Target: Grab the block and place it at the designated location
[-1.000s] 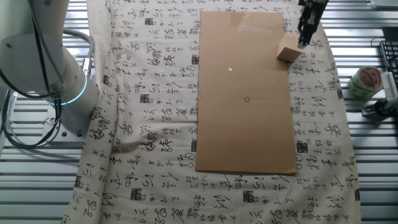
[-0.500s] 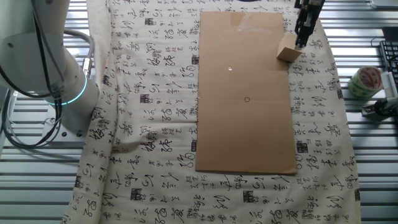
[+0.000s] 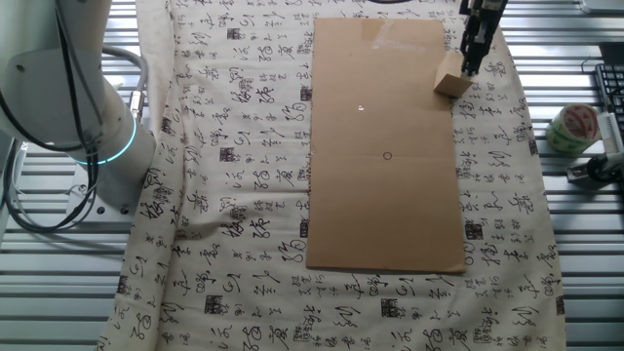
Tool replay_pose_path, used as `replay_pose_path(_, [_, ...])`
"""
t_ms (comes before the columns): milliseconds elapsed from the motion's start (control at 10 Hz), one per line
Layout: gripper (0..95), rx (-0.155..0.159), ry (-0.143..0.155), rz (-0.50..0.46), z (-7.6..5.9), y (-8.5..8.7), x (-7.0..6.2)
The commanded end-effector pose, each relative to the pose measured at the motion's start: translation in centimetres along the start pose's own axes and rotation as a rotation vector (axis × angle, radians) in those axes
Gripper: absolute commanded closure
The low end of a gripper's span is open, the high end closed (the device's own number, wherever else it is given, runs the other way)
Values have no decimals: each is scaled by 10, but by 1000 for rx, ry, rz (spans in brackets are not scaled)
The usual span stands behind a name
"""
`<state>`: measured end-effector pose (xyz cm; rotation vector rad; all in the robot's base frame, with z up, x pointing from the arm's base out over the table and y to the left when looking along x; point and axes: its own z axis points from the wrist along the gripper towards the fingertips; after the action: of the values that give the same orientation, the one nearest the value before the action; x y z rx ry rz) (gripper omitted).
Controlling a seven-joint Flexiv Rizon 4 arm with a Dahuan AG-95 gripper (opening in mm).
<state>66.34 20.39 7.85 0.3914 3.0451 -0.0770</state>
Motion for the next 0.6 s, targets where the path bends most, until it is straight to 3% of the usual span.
replay_pose_path(100, [190,1,15,0,0,0,0])
replay_pose_path(600, [190,1,21,0,2,-1,2])
